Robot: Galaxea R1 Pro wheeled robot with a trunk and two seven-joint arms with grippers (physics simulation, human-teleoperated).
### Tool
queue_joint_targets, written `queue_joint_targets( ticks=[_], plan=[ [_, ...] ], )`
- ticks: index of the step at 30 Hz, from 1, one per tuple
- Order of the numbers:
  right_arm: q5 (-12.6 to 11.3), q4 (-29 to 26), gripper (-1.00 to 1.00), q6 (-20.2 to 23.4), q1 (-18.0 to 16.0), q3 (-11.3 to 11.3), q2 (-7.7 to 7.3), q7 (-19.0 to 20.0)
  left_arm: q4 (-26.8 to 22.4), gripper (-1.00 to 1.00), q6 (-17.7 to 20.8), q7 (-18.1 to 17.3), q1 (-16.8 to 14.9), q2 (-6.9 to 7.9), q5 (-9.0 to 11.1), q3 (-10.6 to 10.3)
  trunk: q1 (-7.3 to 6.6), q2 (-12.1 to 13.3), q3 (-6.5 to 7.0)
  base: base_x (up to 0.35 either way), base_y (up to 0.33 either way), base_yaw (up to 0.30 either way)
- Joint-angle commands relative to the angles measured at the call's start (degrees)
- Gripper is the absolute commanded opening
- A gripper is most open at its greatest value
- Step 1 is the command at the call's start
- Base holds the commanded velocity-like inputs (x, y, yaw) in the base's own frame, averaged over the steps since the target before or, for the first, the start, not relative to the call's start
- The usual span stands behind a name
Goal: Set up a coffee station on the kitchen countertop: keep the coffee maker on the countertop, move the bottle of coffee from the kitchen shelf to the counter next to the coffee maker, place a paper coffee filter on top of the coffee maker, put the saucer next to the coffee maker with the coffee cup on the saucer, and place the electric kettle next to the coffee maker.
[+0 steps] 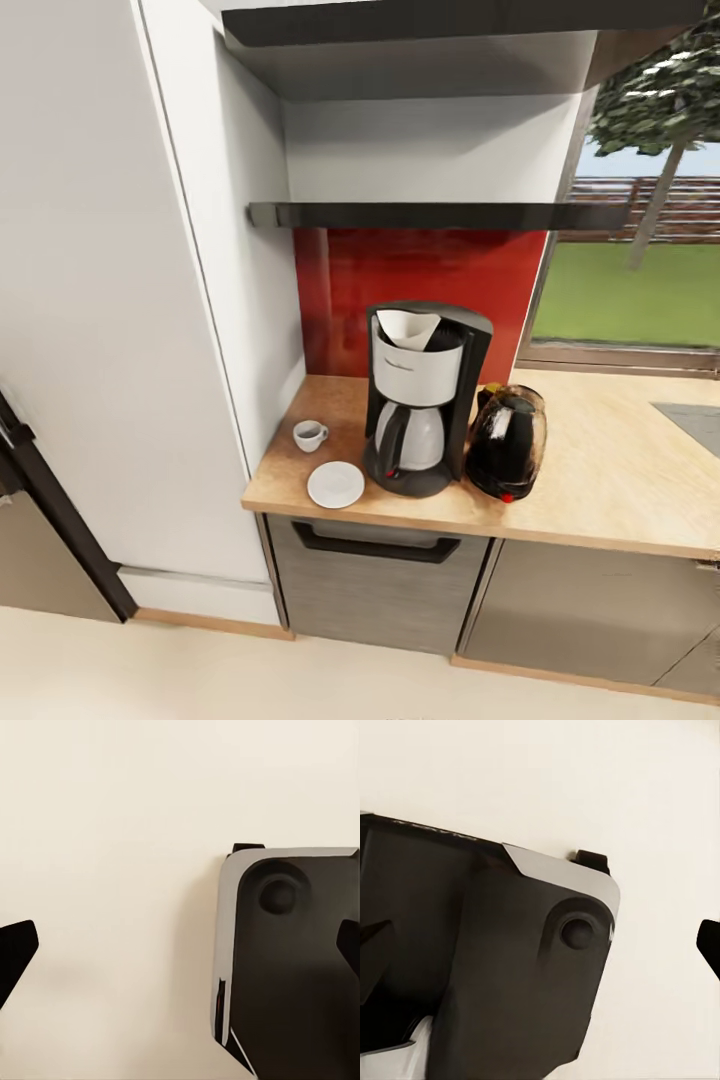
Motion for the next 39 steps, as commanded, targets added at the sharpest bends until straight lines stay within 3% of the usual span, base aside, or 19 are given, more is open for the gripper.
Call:
queue_joint_targets(
  ticks=[1, 20, 39],
  plan=[
    [-0.62, -0.07, 1.0, 0.29, -0.02, 0.48, -0.01, 0.1, -0.11, 1.0, -0.07, -0.21, 0.03, 0.0, -0.59, 0.5, 0.01, -0.06, -0.12, 0.0, 0.026, -0.25],
    [-0.69, -0.21, 1.0, 0.29, -0.01, 0.4, 0.06, 0.05, -0.11, 1.0, -0.07, -0.23, 0.11, 0.0, -0.68, 0.47, 0.01, -0.06, -0.81, 0.0, 0.003, -0.257],
    [-0.86, -0.3, 1.0, -0.11, -0.04, 0.18, -1.21, 0.06, -0.06, 1.0, -0.07, -0.32, 0.25, -0.05, -0.78, 0.13, 0.01, -0.06, -0.83, 0.0, 0.0, -0.018]
  ],
)
